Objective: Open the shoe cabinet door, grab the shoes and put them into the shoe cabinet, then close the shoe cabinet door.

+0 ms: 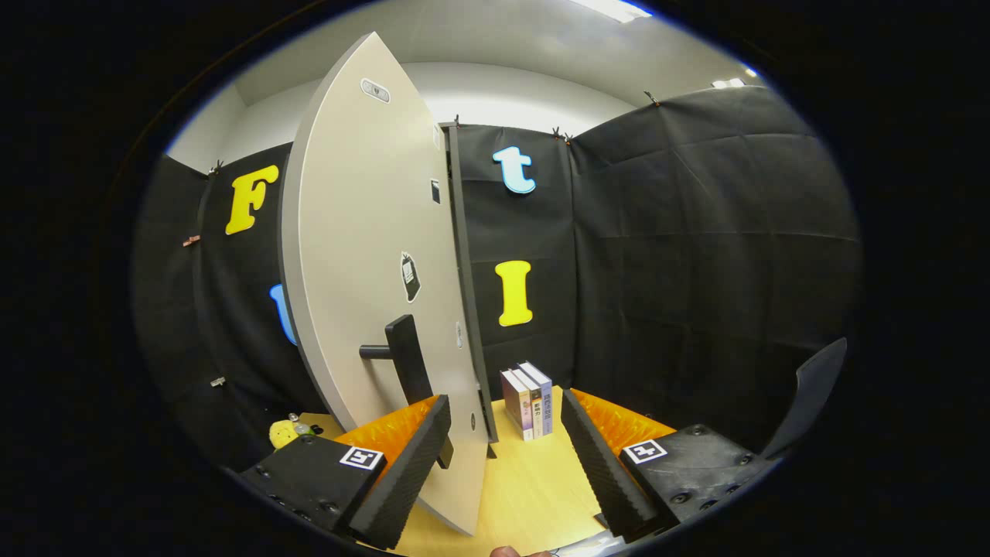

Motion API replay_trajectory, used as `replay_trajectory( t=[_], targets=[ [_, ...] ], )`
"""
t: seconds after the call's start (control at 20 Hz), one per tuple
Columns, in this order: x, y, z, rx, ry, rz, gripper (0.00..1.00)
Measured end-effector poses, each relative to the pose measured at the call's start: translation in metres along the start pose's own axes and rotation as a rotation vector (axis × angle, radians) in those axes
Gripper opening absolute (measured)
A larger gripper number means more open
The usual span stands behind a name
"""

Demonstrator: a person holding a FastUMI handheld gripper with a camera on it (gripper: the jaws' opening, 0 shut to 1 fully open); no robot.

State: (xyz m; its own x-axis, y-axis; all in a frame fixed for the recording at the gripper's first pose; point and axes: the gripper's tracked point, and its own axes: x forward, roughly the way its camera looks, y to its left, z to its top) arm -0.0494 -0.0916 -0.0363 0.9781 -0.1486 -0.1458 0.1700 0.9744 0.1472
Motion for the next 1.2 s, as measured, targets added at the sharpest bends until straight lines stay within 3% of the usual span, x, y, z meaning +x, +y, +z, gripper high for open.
replay_trajectory(
  t=[0.7, 1.2],
  targets=[
    [0.026, 0.132, -0.017, -0.039, 0.03, 0.257, 0.98],
    [0.03, 0.151, -0.01, -0.04, 0.011, 0.267, 0.98]
  ],
)
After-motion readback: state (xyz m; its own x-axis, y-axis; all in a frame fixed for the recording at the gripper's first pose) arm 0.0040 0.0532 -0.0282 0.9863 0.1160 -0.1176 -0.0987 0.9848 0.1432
